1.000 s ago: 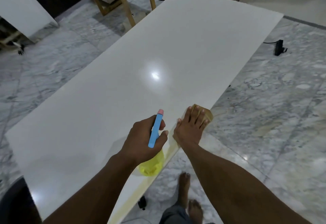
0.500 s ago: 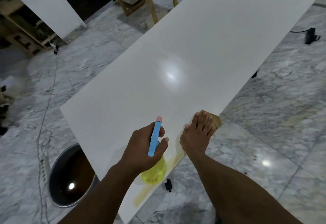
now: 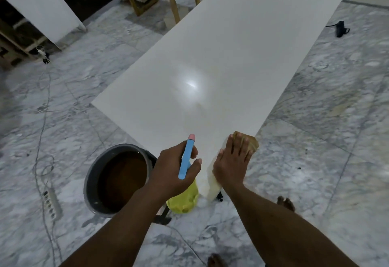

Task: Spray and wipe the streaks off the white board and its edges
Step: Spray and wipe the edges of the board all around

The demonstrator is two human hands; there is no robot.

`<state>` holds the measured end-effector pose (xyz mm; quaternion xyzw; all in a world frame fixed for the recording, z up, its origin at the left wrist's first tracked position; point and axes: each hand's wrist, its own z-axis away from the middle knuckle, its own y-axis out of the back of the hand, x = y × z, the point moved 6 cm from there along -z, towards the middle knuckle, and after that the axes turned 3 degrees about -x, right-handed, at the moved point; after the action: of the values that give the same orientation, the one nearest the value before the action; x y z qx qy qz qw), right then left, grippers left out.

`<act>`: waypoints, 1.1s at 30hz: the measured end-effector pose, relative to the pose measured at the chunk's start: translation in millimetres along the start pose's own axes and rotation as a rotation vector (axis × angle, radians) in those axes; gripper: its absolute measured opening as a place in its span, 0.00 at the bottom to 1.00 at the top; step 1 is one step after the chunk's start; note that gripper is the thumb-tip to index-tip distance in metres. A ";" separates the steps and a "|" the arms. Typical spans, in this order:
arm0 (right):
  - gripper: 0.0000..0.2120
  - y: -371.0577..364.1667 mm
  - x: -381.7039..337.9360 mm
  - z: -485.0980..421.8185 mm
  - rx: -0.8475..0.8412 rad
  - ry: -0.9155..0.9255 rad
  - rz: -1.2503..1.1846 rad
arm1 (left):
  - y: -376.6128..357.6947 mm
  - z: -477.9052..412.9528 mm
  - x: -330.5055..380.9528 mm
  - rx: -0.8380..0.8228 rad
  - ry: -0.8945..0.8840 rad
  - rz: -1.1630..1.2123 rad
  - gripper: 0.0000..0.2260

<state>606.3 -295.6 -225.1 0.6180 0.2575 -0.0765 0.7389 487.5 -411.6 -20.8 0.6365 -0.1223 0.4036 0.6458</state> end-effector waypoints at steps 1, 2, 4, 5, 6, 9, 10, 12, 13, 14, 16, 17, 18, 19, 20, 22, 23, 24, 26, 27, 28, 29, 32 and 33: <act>0.31 -4.8 -4.9 16.3 0.009 0.007 -0.010 | 3.4 11.1 -9.0 0.002 -0.010 0.003 0.06; 0.31 -9.1 -8.8 30.2 0.016 0.018 -0.019 | 5.6 20.1 -16.7 0.006 -0.017 0.008 0.06; 0.34 -16.9 -16.3 61.5 0.026 0.041 -0.043 | 9.0 40.3 -30.5 -0.007 -0.029 0.011 0.06; 0.35 -21.6 -20.7 78.9 0.014 0.058 -0.050 | 11.1 50.3 -34.8 -0.017 -0.040 0.005 0.06; 0.37 -27.5 -23.5 93.5 -0.007 0.075 -0.050 | 11.3 56.2 -38.6 -0.020 -0.045 0.000 0.06; 0.39 -41.0 -35.3 139.2 -0.048 0.129 -0.038 | 21.0 76.9 -47.3 -0.024 -0.048 -0.003 0.06; 0.40 -43.9 -36.3 146.5 -0.067 0.136 -0.041 | 22.2 80.1 -49.2 -0.027 -0.045 0.002 0.06; 0.40 -42.4 -36.4 151.5 -0.102 0.128 -0.026 | 25.9 87.6 -48.3 -0.023 -0.050 0.018 0.06; 0.40 -42.3 -35.2 148.0 -0.143 0.113 -0.029 | 25.3 87.5 -47.5 -0.020 -0.051 0.016 0.06; 0.39 -37.7 -38.2 149.1 -0.180 0.102 -0.031 | 27.4 91.1 -47.0 -0.014 -0.049 0.021 0.06; 0.35 -32.6 -44.5 156.4 -0.178 0.109 -0.054 | 25.9 93.0 -50.1 -0.017 -0.037 0.021 0.06; 0.33 -31.2 -49.1 167.6 -0.155 0.149 -0.062 | 26.2 97.2 -50.4 -0.022 -0.033 0.027 0.06; 0.30 -28.6 -53.4 179.0 -0.135 0.196 -0.083 | 25.6 98.9 -50.1 -0.031 -0.027 0.032 0.06; 0.27 -31.8 -54.9 189.5 -0.132 0.213 -0.136 | 22.6 96.8 -51.6 -0.044 -0.023 0.030 0.07; 0.25 -23.2 -56.8 201.9 -0.158 0.222 -0.188 | 20.6 96.6 -47.8 -0.043 -0.027 0.036 0.07; 0.22 -9.3 -56.3 212.0 -0.314 0.099 -0.358 | 18.0 93.5 -43.5 -0.042 -0.017 0.037 0.07; 0.21 1.7 -51.4 212.8 -0.350 0.004 -0.442 | 16.4 91.7 -37.8 -0.037 -0.019 0.033 0.07; 0.21 12.8 -46.2 210.7 -0.345 -0.080 -0.500 | 15.6 90.5 -34.2 -0.032 -0.014 0.029 0.07; 0.17 35.9 -32.4 197.9 -0.311 -0.261 -0.643 | 13.0 85.6 -27.2 -0.030 -0.013 0.008 0.07; 0.13 47.1 -21.7 188.2 -0.315 -0.382 -0.768 | 10.3 82.1 -23.6 -0.034 -0.011 -0.002 0.07; 0.10 51.7 -14.6 177.6 -0.331 -0.525 -0.952 | 12.0 80.8 -25.0 -0.026 -0.003 -0.002 0.07; 0.09 60.9 0.7 167.7 -0.354 -0.665 -1.122 | 4.4 75.2 -17.9 -0.037 -0.013 -0.003 0.07; 0.09 102.1 22.7 141.5 -0.396 -0.796 -1.475 | -15.2 64.7 -5.1 -0.095 -0.023 -0.002 0.06; 0.12 119.4 34.5 129.0 -0.335 -0.776 -1.546 | -22.7 58.8 1.9 -0.117 -0.023 0.000 0.06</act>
<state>724.2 -384.6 -123.8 0.0846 0.3422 -0.7212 0.5964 525.0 -462.0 -26.6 0.6022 -0.1534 0.3883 0.6804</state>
